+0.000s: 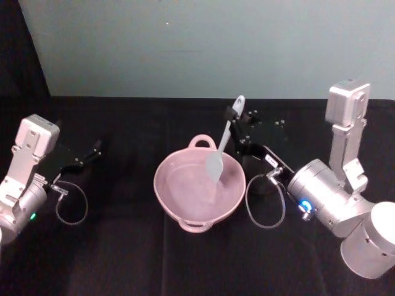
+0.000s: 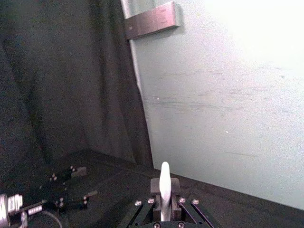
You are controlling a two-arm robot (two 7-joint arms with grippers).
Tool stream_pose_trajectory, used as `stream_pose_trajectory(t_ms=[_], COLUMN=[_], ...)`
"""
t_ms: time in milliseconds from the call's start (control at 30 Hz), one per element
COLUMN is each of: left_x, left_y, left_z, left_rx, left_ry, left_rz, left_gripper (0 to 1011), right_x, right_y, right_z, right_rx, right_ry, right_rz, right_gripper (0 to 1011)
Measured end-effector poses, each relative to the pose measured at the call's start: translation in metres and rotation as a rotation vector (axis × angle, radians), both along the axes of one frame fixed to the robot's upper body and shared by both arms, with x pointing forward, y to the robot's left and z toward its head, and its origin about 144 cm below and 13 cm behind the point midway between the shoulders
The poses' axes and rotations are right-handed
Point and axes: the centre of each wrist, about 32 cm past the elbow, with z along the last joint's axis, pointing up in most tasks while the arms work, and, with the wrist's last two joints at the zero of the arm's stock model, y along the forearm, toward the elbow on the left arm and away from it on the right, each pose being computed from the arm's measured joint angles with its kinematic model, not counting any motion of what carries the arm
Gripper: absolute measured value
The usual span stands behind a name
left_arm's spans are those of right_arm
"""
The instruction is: Use the one hand to pick up the spoon and stir the clear water in the bowl.
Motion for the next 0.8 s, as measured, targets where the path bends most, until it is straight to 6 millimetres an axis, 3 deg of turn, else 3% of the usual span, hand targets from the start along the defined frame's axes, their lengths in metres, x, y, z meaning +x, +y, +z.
stream_pose_trajectory(t_ms=[500,800], left_x=[0.000,0.000], left_y=[0.000,0.000], left_z=[0.000,0.000], left_rx=[0.000,0.000], left_ry=[0.000,0.000], left_rz=[0.000,0.000], left_gripper=[1011,1011], right_x=[-0.015,-0.010], right_y=[-0.020,-0.031], right_z=[0.048,0.058], right_rx=[0.194,0.282], right_ry=[0.118,0.131], right_rz=[-0.178,-0.307], right_gripper=[125,125])
